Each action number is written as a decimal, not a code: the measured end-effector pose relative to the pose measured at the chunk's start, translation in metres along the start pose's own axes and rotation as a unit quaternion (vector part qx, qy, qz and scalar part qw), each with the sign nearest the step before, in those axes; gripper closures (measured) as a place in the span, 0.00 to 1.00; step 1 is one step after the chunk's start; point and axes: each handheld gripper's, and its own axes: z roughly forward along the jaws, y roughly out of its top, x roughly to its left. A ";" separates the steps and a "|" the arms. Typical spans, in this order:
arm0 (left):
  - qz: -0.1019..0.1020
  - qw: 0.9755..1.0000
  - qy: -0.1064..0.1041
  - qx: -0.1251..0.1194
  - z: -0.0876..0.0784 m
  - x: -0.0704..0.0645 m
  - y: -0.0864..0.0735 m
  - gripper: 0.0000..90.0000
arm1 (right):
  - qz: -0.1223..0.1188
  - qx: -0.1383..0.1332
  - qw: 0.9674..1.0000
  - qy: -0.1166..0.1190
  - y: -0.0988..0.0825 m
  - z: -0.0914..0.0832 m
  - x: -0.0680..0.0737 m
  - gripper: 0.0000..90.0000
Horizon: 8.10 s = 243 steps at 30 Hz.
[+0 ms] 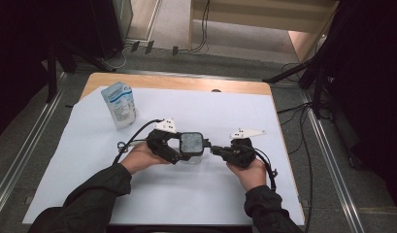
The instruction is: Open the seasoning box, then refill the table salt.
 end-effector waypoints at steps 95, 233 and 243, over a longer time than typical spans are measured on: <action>-0.004 0.997 -0.070 0.006 -0.006 -0.018 0.063 1.00 | 0.018 0.001 1.000 0.005 0.001 0.003 -0.006 1.00; -0.178 0.959 0.220 -0.029 -0.205 0.082 -0.040 0.55 | -0.004 -0.015 1.000 -0.021 0.012 -0.013 -0.035 0.43; -0.132 0.970 0.204 -0.015 -0.193 0.102 -0.034 0.67 | 0.002 -0.015 0.999 -0.037 0.002 -0.023 -0.034 0.43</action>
